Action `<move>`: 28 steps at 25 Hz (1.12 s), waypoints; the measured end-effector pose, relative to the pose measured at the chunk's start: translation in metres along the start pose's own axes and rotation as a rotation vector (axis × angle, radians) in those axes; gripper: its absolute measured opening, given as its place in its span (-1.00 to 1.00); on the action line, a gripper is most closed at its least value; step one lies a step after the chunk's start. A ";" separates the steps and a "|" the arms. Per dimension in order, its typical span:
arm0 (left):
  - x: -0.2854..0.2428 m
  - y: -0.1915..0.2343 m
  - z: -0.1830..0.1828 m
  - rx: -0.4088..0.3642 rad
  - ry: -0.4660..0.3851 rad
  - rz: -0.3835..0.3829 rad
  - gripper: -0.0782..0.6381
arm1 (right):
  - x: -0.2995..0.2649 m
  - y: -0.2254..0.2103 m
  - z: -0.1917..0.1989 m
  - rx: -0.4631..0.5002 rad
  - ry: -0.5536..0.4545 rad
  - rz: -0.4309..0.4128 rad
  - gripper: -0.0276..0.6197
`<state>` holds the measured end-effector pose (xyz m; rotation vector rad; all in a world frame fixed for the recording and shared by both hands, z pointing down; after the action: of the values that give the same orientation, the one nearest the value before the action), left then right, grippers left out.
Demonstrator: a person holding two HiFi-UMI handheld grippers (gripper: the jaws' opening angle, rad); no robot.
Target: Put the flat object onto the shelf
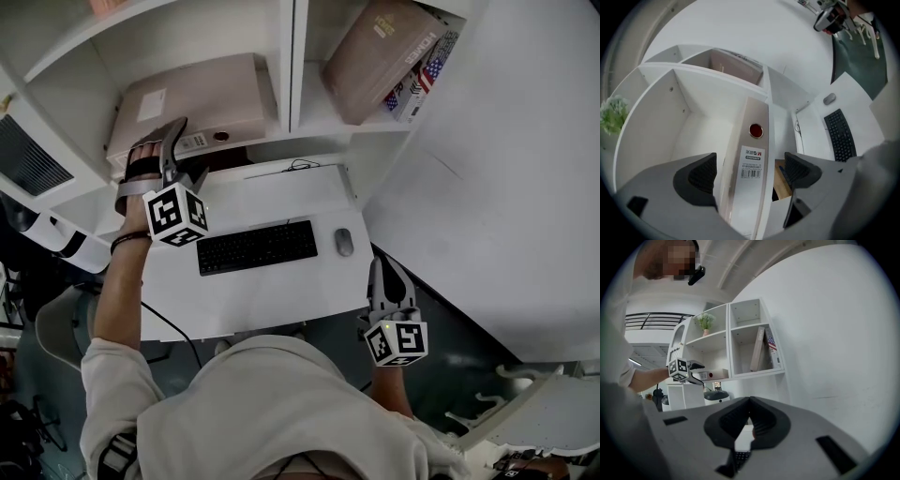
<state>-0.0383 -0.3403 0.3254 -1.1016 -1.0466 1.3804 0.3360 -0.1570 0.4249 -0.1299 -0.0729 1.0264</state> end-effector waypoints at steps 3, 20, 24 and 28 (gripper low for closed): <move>0.022 0.006 0.003 0.116 -0.017 0.005 0.47 | -0.003 0.010 -0.003 0.007 -0.006 -0.017 -0.91; 0.150 0.009 0.046 0.756 -0.077 0.022 -0.11 | -0.024 0.077 -0.013 0.045 -0.028 -0.131 -0.91; 0.173 0.006 0.056 0.833 -0.078 0.021 -0.24 | -0.032 0.092 -0.014 0.050 -0.030 -0.160 -0.91; 0.191 0.006 0.069 0.924 -0.067 0.016 -0.32 | -0.040 0.109 -0.018 0.059 -0.033 -0.193 -0.91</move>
<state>-0.1148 -0.1519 0.3187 -0.3740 -0.3342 1.6534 0.2253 -0.1369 0.3918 -0.0506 -0.0830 0.8371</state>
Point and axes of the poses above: the fingertips, and each gripper's own axes: x backward along the fingers, y to its left, z out of its underside, the point moved 10 cm from there along x, backward along the fingers, and after that the axes turned 14 degrees about -z, right-handed, at the moved point
